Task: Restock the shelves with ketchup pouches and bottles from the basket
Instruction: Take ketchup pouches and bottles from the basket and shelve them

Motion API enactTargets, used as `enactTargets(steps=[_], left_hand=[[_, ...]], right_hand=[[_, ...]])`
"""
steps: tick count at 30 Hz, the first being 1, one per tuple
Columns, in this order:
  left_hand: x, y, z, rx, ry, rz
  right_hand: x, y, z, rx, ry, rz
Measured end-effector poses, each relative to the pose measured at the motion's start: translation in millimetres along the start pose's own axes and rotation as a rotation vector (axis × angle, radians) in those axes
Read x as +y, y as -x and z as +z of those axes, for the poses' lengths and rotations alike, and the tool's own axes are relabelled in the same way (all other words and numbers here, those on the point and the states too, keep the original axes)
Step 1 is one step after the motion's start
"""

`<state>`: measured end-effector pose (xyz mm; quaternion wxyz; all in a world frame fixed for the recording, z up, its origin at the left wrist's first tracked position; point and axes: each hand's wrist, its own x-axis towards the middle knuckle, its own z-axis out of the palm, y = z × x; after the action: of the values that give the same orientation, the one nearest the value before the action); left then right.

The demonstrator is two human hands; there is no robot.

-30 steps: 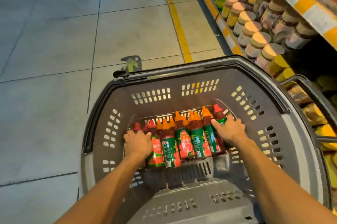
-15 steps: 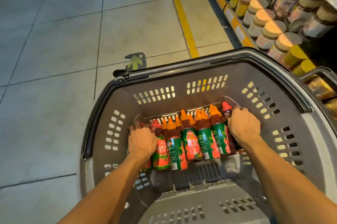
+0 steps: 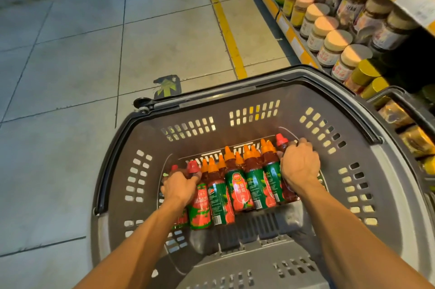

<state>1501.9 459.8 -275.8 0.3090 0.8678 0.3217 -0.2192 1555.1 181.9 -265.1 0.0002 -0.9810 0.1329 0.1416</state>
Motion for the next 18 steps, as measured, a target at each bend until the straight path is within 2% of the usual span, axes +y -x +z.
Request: enactTargets(steps=[3, 7, 10, 12, 18], left_hand=[[-1, 10, 2, -0.045, 0.267, -0.03], [1, 19, 3, -0.073, 0.479, -0.035], [3, 24, 2, -0.093, 0.547, -0.021], [6, 27, -2, -0.098, 0.568, 0.013], [23, 52, -25, -0.097, 0.591, 0.176]], right_hand=[[-1, 3, 0, 0.012, -0.026, 0.019], [-4, 5, -5, -0.024, -0.178, 0.022], [6, 5, -13, -0.107, -0.371, 0.001], [14, 6, -19, -0.125, -0.39, -0.031], [15, 19, -58, 0.009, -0.636, -0.037]])
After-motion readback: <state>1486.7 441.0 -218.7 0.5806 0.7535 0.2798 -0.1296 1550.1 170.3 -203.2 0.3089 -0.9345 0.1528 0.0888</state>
